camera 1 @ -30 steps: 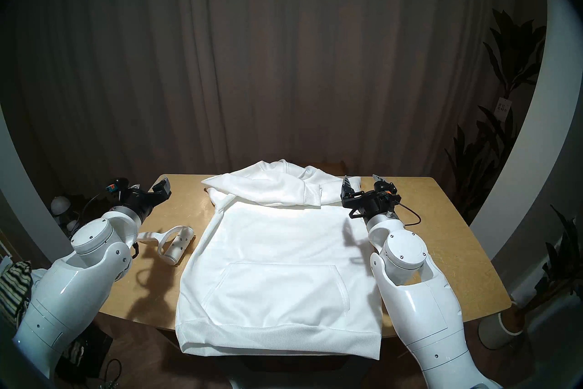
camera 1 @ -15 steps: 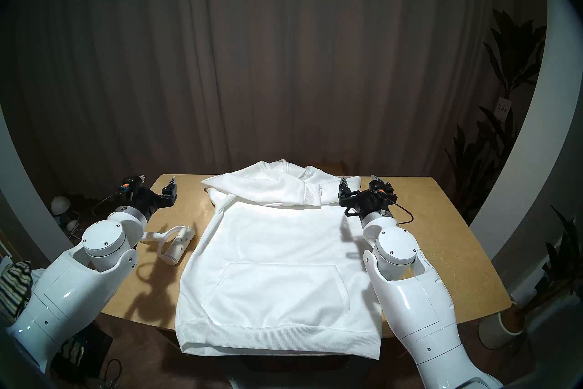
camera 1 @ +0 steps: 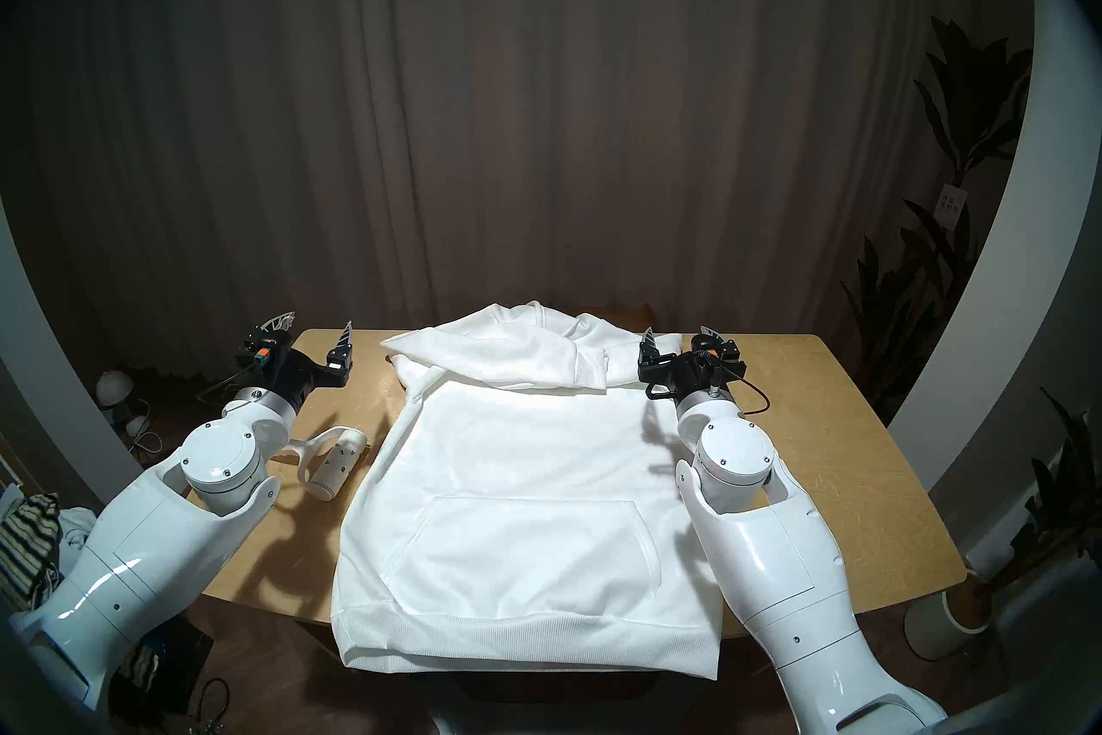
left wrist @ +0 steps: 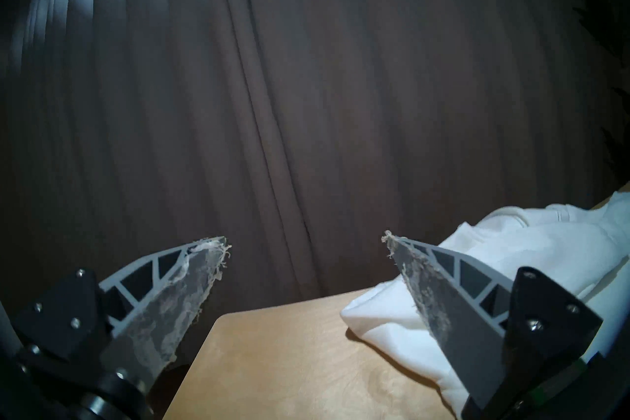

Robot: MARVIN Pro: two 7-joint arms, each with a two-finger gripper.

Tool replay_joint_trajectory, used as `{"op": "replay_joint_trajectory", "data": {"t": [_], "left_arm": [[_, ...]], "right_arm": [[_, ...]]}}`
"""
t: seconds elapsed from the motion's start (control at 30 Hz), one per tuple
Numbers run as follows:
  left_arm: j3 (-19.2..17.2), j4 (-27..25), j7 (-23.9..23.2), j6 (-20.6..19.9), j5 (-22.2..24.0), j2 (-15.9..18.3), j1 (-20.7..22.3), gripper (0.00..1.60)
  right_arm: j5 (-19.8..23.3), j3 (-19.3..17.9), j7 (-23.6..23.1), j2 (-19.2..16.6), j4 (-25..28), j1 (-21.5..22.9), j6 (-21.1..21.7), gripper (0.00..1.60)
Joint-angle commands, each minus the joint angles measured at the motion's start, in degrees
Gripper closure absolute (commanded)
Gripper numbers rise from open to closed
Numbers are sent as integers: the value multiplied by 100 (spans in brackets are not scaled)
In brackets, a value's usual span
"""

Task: Use the fur roller to clean a top

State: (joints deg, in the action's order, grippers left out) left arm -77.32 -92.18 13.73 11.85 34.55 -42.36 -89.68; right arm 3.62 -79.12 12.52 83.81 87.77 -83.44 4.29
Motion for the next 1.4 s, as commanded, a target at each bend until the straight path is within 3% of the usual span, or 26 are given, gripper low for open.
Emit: {"op": "replay_joint_trajectory", "data": {"t": [0.0, 0.2, 0.4, 0.57, 0.8, 1.37], "left_arm": [[-243, 392, -362, 546, 516, -482, 658, 0], [-261, 895, -893, 942, 782, -651, 920, 0], [91, 1499, -1522, 1434, 311, -580, 1227, 0], [219, 1876, -2009, 1766, 348, -652, 1435, 0], [213, 2110, -2379, 1830, 558, -746, 1576, 0], [194, 2342, -2751, 1983, 708, -823, 1696, 0]], "right_arm": [[-58, 13, 79, 80, -63, 331, -62, 0], [-99, 54, 153, 89, -193, 387, -121, 0], [-133, 96, 209, 84, -245, 398, -185, 0], [-148, 130, 219, 62, -268, 409, -205, 0], [-61, 103, 274, 126, -339, 403, -319, 0], [4, 137, 307, 96, -380, 421, -414, 0]]}}
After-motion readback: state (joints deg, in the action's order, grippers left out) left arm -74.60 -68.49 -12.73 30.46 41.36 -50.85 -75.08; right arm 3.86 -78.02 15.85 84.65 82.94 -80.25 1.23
